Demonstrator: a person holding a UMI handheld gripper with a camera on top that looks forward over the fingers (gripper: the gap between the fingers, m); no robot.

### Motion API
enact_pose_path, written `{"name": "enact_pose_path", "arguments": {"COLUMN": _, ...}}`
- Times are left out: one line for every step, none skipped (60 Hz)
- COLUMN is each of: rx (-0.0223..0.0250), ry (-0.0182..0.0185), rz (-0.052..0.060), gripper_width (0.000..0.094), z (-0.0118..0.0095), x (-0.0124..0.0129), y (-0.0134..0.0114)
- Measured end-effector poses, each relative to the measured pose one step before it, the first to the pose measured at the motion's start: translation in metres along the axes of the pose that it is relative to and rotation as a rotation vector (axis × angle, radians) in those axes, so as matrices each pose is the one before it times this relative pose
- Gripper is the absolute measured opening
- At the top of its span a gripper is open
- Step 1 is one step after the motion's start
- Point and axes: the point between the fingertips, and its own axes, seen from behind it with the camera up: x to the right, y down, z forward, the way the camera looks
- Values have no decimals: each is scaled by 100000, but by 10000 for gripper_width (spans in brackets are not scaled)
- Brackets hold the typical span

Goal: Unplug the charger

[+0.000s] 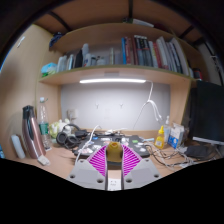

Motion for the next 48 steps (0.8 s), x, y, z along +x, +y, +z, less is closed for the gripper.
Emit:
{"name": "enact_pose_path", "arguments": {"rx": 518, "ry": 548, "rz": 584, "gripper_width": 203, "z": -309, "x": 566, "y": -403}}
{"name": "enact_pose_path", "arguments": {"rx": -91, "ry": 738, "rz": 287, "gripper_width": 202, "z": -282, "x": 601, "y": -192}}
{"name": "enact_pose_path", "arguments": {"rx": -364, "ry": 860, "rz": 61, "gripper_width": 202, "z": -302, "x": 678, "y": -75}}
{"name": "enact_pose_path", "arguments": {"rx": -391, "ry": 931, "rz": 72, "gripper_width": 202, "z": -263, "x": 708, "y": -26}}
{"name": "enact_pose_path", "arguments": {"rx": -430, "ry": 935, "rz": 85, "gripper_width": 202, "z": -239, "x": 738, "y": 86}}
{"name": "enact_pose_path", "arguments": {"rx": -692, "ry": 871, "rz": 111, "gripper_width": 204, "z": -239, "x": 737, "y": 213}}
{"name": "enact_pose_path", "arguments": {"rx": -1116, "ry": 769, "rz": 67, "gripper_width": 203, "z": -186, "x": 732, "y": 378}}
{"name": "enact_pose_path", "arguments": {"rx": -1400, "ry": 618, "rz": 184, "gripper_width": 204, "z": -141, "x": 644, "y": 489}}
{"name": "enact_pose_path", "arguments": {"rx": -1150, "ry": 429, "rz": 357, "gripper_width": 204, "z": -28, "x": 555, "y": 784}}
{"name": "enact_pose_path", "arguments": {"rx": -1709, "ry": 314, "rz": 392, "gripper_width": 205, "z": -113, "x": 600, "y": 600}}
{"name": "enact_pose_path", "arguments": {"rx": -1741, "ry": 308, "rz": 402, "gripper_width": 206, "z": -81, "x": 730, "y": 554}}
{"name": "enact_pose_path", "arguments": {"rx": -1873, "ry": 538, "rz": 367, "gripper_width": 206, "z": 16, "x": 667, "y": 746}}
{"name": "enact_pose_path", "arguments": {"rx": -2112, "ry": 687, "rz": 180, "gripper_width": 208, "z": 64, "x": 637, "y": 879}}
{"name": "enact_pose_path", "arguments": {"rx": -2622, "ry": 622, "rz": -200, "gripper_width": 208, "z": 100, "x": 610, "y": 1009}}
{"name": "enact_pose_path", "arguments": {"rx": -2959, "ry": 565, "rz": -464, "gripper_width": 209, "z": 128, "x": 559, "y": 1083}}
{"name": "enact_pose_path", "arguments": {"rx": -2976, "ry": 481, "rz": -456, "gripper_width": 208, "z": 130, "x": 542, "y": 1068}}
{"name": "enact_pose_path", "arguments": {"rx": -2834, "ry": 395, "rz": -233, "gripper_width": 209, "z": 150, "x": 488, "y": 1055}}
{"name": "enact_pose_path", "arguments": {"rx": -2604, "ry": 529, "rz": -154, "gripper_width": 208, "z": 222, "x": 292, "y": 1063}}
{"name": "enact_pose_path", "arguments": {"rx": -2000, "ry": -83, "rz": 65, "gripper_width": 208, "z": 250, "x": 455, "y": 973}}
{"name": "enact_pose_path", "arguments": {"rx": -2139, "ry": -3, "rz": 89, "gripper_width": 210, "z": 146, "x": 341, "y": 766}}
{"name": "enact_pose_path", "arguments": {"rx": -1840, "ry": -15, "rz": 194, "gripper_width": 209, "z": 157, "x": 286, "y": 682}}
{"name": "enact_pose_path", "arguments": {"rx": -1849, "ry": 37, "rz": 127, "gripper_width": 213, "z": 206, "x": 282, "y": 642}}
{"name": "enact_pose_path", "arguments": {"rx": -1781, "ry": 176, "rz": 0, "gripper_width": 214, "z": 224, "x": 259, "y": 590}}
{"name": "enact_pose_path", "arguments": {"rx": -1604, "ry": 331, "rz": -73, "gripper_width": 214, "z": 234, "x": 274, "y": 497}}
{"name": "enact_pose_path", "arguments": {"rx": -1844, "ry": 531, "rz": -70, "gripper_width": 214, "z": 184, "x": 162, "y": 367}}
{"name": "enact_pose_path", "arguments": {"rx": -988, "ry": 251, "rz": -8, "gripper_width": 214, "z": 255, "x": 271, "y": 483}}
{"name": "enact_pose_path", "arguments": {"rx": -1411, "ry": 309, "rz": 0, "gripper_width": 214, "z": 218, "x": 199, "y": 331}}
{"name": "enact_pose_path", "arguments": {"rx": -1179, "ry": 162, "rz": 40, "gripper_width": 215, "z": 222, "x": 149, "y": 251}}
{"name": "enact_pose_path", "arguments": {"rx": -826, "ry": 5, "rz": 189, "gripper_width": 216, "z": 233, "x": 88, "y": 122}}
{"name": "enact_pose_path", "arguments": {"rx": -759, "ry": -125, "rz": 288, "gripper_width": 230, "z": 244, "x": 50, "y": 120}}
{"name": "enact_pose_path", "arguments": {"rx": -886, "ry": -273, "rz": 107, "gripper_width": 230, "z": 278, "x": -11, "y": 151}}
{"name": "enact_pose_path", "arguments": {"rx": -1057, "ry": -297, "rz": 81, "gripper_width": 231, "z": 270, "x": -10, "y": 171}}
{"name": "enact_pose_path", "arguments": {"rx": -1020, "ry": -141, "rz": 100, "gripper_width": 234, "z": 274, "x": 12, "y": 144}}
{"name": "enact_pose_path", "arguments": {"rx": -999, "ry": -40, "rz": 157, "gripper_width": 244, "z": 274, "x": 57, "y": 115}}
{"name": "enact_pose_path", "arguments": {"rx": -1079, "ry": 10, "rz": 4, "gripper_width": 245, "z": 288, "x": 14, "y": 142}}
{"name": "enact_pose_path", "arguments": {"rx": -1951, "ry": 241, "rz": -23, "gripper_width": 257, "z": 111, "x": -85, "y": 53}}
{"name": "enact_pose_path", "arguments": {"rx": -777, "ry": -624, "rz": -116, "gripper_width": 259, "z": 364, "x": -22, "y": 219}}
{"name": "enact_pose_path", "arguments": {"rx": -716, "ry": -530, "rz": -153, "gripper_width": 265, "z": 329, "x": -115, "y": 66}}
{"name": "enact_pose_path", "arguments": {"rx": -807, "ry": -680, "rz": -95, "gripper_width": 274, "z": 281, "x": -145, "y": 108}}
{"name": "enact_pose_path", "arguments": {"rx": -982, "ry": -623, "rz": -81, "gripper_width": 275, "z": 275, "x": -151, "y": 152}}
{"name": "enact_pose_path", "arguments": {"rx": -1028, "ry": -450, "rz": -6, "gripper_width": 284, "z": 256, "x": -118, "y": 172}}
{"name": "enact_pose_path", "arguments": {"rx": -848, "ry": -371, "rz": 82, "gripper_width": 288, "z": 268, "x": -124, "y": 135}}
{"name": "enact_pose_path", "arguments": {"rx": -368, "ry": -100, "rz": -103, "gripper_width": 294, "z": 190, "x": -26, "y": 1}}
{"name": "enact_pose_path", "arguments": {"rx": 1149, "ry": 271, "rz": -251, "gripper_width": 297, "z": 165, "x": 51, "y": -365}}
{"name": "enact_pose_path", "arguments": {"rx": -226, "ry": 620, "rz": -233, "gripper_width": 304, "z": 314, "x": 2, "y": -55}}
{"name": "enact_pose_path", "arguments": {"rx": 170, "ry": 282, "rz": -113, "gripper_width": 308, "z": 156, "x": 23, "y": -72}}
{"name": "enact_pose_path", "arguments": {"rx": -183, "ry": 74, "rz": -103, "gripper_width": 311, "z": 146, "x": -26, "y": -3}}
{"name": "enact_pose_path", "arguments": {"rx": -196, "ry": 24, "rz": -103, "gripper_width": 320, "z": 164, "x": -22, "y": -8}}
